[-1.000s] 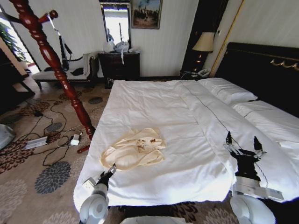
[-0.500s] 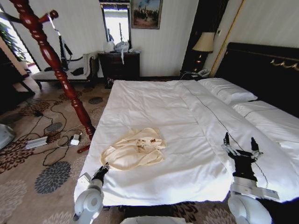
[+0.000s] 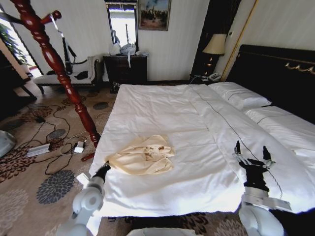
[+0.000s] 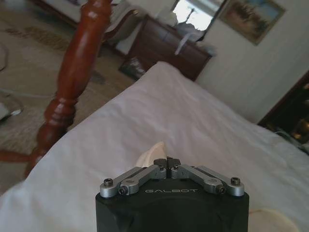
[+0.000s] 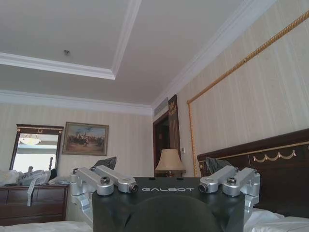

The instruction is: Pick up the clothes from the bed and hang them on the clothes hanger.

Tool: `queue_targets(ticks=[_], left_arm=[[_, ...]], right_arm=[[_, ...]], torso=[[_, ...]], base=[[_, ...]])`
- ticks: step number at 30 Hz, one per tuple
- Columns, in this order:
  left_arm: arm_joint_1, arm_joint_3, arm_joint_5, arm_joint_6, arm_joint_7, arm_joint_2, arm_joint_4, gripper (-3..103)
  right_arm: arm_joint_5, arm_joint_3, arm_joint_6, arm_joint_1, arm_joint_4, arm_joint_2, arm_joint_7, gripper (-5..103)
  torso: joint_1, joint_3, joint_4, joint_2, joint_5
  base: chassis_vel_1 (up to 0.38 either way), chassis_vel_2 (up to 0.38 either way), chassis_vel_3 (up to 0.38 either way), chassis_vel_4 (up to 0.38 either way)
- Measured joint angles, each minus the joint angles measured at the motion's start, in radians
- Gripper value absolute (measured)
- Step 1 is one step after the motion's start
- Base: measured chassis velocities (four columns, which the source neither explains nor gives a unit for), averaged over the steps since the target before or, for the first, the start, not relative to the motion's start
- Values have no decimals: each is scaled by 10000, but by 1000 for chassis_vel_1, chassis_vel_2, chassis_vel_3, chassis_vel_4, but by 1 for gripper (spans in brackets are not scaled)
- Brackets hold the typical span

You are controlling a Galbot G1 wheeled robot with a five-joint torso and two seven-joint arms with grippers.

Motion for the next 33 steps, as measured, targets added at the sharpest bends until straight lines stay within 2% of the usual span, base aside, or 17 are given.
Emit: queue_targets(ticks=[2, 3, 6, 7, 8, 9, 10, 12, 14, 16, 18, 20, 21, 26, 27, 30, 33], left_arm=[[-221, -56, -201, -4, 54, 263, -83, 0], [-637, -136, -548, -20, 113, 749, -167, 0], [-2837, -26, -2080, -144, 105, 2832, 104, 0], [-2837, -26, -2080, -144, 105, 2832, 104, 0], [-3626, 179, -2497, -153, 72, 3417, 349, 0], [-4058, 309, -2698, -154, 70, 3681, 490, 0], [-5128, 628, -3187, -149, 62, 4196, 797, 0], [-5591, 780, -3433, -135, 61, 4396, 928, 0], [-7956, 1797, -4484, -65, 52, 5045, 1599, 0], [-8322, 2012, -4594, -58, 50, 5101, 1717, 0], [-10814, 3630, -5104, -17, 62, 5217, 2625, 0], [-13061, 5071, -5506, 16, 69, 4942, 3644, 0], [-13061, 5071, -5506, 16, 69, 4942, 3644, 0], [-16813, 7142, -5899, 79, 211, 3848, 5756, 0], [-16813, 7142, -5899, 79, 211, 3848, 5756, 0], [-18318, 8093, -6110, 94, 451, 3386, 6519, 0], [-18907, 8499, -6235, 105, 554, 3221, 6751, 0]], right_arm=[[-11, -23, 0, 21, -30, 1, 0, 100], [-25, -54, -1, 59, -80, 6, 0, 100], [-54, -136, 3, 166, -231, 19, 7, 100], [-54, -136, 3, 166, -231, 19, 7, 100], [-52, -161, 5, 195, -248, 19, 8, 100], [-50, -175, 6, 214, -253, 18, 11, 100], [-34, -222, 6, 262, -285, 14, 16, 100], [-26, -248, 5, 289, -306, 9, 21, 100], [-28, -370, -2, 386, -452, -1, 28, 100], [-31, -381, -1, 390, -469, 1, 29, 100], [-49, -427, 38, 387, -503, 66, 29, 100], [-45, -451, 47, 373, -483, 127, 31, 100], [-45, -451, 47, 373, -483, 127, 31, 100], [-70, -446, 48, 261, -272, 192, 37, 100], [-70, -446, 48, 261, -272, 192, 37, 100], [-89, -383, 66, 125, -153, 230, 36, 100], [-92, -335, 101, 88, -112, 258, 34, 100]], torso=[[0, 0, 1, 0, -1], [0, 0, -2, 0, 1], [1, 0, -6, 0, 2], [1, 0, -6, 0, 2], [1, 1, -4, -1, -2], [0, 1, -3, -1, -3], [1, 1, -2, -1, -3], [1, 1, -4, 0, -1], [0, 0, 3, -1, 3], [0, 0, 4, -1, 2], [0, 0, -3, -1, 0], [1, 1, -3, -1, 0], [1, 1, -3, -1, 0], [0, 1, -3, -1, 2], [0, 1, -3, -1, 2], [0, 0, -4, -1, 5], [-1, 0, -4, -1, 6]], base=[[0, 0, 0, 0], [0, 0, 0, 0], [0, 0, 0, 0], [0, 0, 0, 0], [0, 0, 0, 0], [0, 0, 0, 0], [0, 0, 0, 0], [0, 0, 0, 0], [0, 0, 0, 0], [0, 0, 0, 0], [0, 0, 0, 0], [0, 0, 0, 0], [0, 0, 0, 0], [0, 0, 0, 0], [0, 0, 0, 0], [0, 0, 0, 0], [0, 0, 0, 0]])
